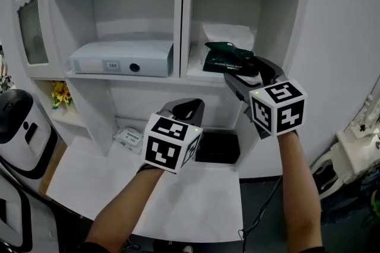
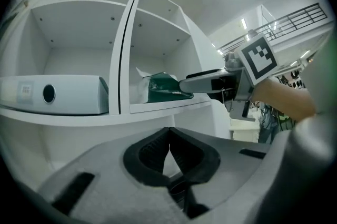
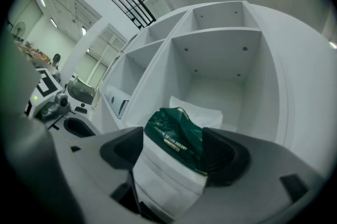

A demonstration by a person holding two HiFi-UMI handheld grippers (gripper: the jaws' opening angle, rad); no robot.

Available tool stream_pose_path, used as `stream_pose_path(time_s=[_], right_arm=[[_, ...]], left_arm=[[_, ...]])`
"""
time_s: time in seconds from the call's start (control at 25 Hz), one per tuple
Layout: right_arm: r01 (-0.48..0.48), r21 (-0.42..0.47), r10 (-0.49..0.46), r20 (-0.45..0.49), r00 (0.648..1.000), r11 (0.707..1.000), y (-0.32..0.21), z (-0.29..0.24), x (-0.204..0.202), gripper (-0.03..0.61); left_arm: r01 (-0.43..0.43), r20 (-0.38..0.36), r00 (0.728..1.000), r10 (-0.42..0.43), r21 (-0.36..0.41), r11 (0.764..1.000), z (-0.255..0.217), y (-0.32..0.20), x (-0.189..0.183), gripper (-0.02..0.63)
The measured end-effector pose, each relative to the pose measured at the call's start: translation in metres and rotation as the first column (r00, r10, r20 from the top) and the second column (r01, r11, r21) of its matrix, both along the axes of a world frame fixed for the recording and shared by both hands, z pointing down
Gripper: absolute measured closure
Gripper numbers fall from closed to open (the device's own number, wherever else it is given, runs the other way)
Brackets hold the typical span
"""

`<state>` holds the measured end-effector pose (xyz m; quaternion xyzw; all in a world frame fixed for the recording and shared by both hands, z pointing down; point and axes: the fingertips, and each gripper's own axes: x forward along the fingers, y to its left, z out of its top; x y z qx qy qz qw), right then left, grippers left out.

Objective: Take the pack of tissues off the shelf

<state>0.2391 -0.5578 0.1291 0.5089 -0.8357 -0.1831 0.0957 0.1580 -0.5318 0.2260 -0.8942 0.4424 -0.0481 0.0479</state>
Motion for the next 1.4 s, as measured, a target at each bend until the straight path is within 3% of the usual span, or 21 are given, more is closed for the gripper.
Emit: stream_pose_path(time_s=[0.32,0.44,0.8,0.96,1.08,1.2,1.4], right_arm=[[0.004,-0.021,-0.005,-0.074,0.997,1.000,-0.026,-0.003,0.002,0.252],[0.011,-0.032,-0.014,-0.092,0.996,0.999,-0.031,-0.005,0.002,0.287],[-0.003,-0.076,-0.010,-0.170,0.985,0.997,-0.041,0.003,0.000,0.409],[-0.044,-0.035,0.035,-0.221,0.975,0.998,-0.044,0.002,0.004,0.560],[-0.051,-0.015,0.046,-0.247,0.968,0.999,-0.044,0.002,0.004,0.572],[-0.047,-0.014,0.042,-0.231,0.972,0.999,-0.043,0.002,0.004,0.574],[-0.043,-0.005,0.042,-0.112,0.993,0.999,-0.036,-0.007,0.008,0.575]], left_arm=[[0.013,-0.028,1.000,-0.014,-0.016,1.000,-0.001,-0.013,0.004,0.610],[0.013,-0.037,0.999,-0.014,-0.019,1.000,-0.002,-0.016,0.007,0.609],[0.021,-0.047,0.999,-0.022,-0.017,1.000,-0.001,-0.020,0.006,0.609],[0.028,-0.041,0.999,-0.029,-0.017,0.999,0.000,-0.019,0.003,0.610],[0.036,-0.030,0.999,-0.037,-0.013,0.999,0.001,-0.019,0.001,0.609],[0.039,-0.031,0.999,-0.040,-0.019,0.999,0.002,-0.017,-0.002,0.610],[0.047,-0.036,0.998,-0.048,-0.016,0.999,-0.002,-0.014,-0.008,0.611]])
